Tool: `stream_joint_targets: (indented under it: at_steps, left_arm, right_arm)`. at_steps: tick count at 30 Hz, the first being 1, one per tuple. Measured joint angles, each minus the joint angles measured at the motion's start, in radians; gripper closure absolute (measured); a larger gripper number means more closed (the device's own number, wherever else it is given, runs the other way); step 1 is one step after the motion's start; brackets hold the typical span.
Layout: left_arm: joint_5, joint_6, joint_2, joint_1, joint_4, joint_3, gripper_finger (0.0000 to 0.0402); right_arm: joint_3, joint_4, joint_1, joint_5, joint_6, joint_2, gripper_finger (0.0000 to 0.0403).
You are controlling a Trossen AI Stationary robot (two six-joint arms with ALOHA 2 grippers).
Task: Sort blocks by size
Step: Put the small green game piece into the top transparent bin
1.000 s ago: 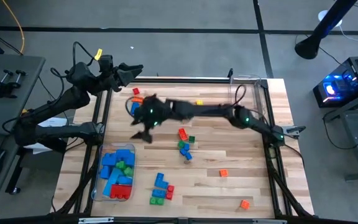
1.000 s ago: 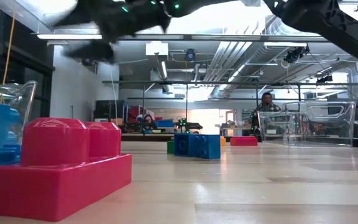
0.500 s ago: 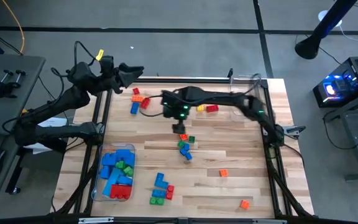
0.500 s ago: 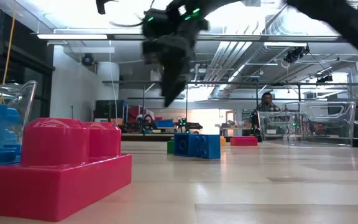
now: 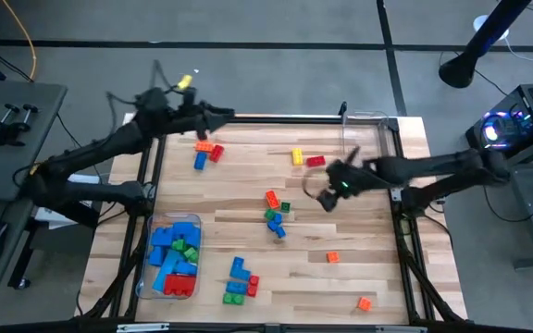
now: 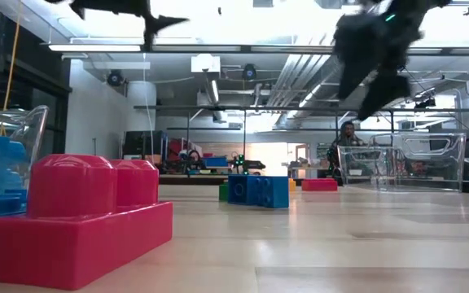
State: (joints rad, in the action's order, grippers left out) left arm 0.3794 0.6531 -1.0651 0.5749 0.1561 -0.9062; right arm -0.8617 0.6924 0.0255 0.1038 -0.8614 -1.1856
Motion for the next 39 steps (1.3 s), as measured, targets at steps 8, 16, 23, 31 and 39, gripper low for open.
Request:
stream_joint_targets:
  at_steps: [8,16,23,31,39]
  left_arm:
    - [0.277,0.062,-0.183,-0.137,0.071,0.000,0.0186]
    - [0.266,0.059,-0.173,-0.373,0.075,0.000,0.0186]
    - [-0.048,0.077,-0.173,-0.488,-0.105,0.000,0.0186]
    - [-0.184,0.021,-0.165,-0.509,-0.321,0.000,0.0186]
    - [-0.175,-0.152,-0.011,-0.458,-0.432,0.000,0.0186]
  right_arm:
    - [-0.005,0.011,0.240,0.036,-0.101,-0.023,0.0083]
    - [-0.109,-0.135,0.242,0.022,0.367,-0.203,0.0083]
    - [-0.155,-0.201,0.120,0.045,0.392,-0.321,0.0083]
    - [-0.157,-0.346,-0.001,-0.043,0.651,-0.459,0.0083]
    - [-0.157,-0.355,-0.026,-0.060,0.862,-0.608,0.0083]
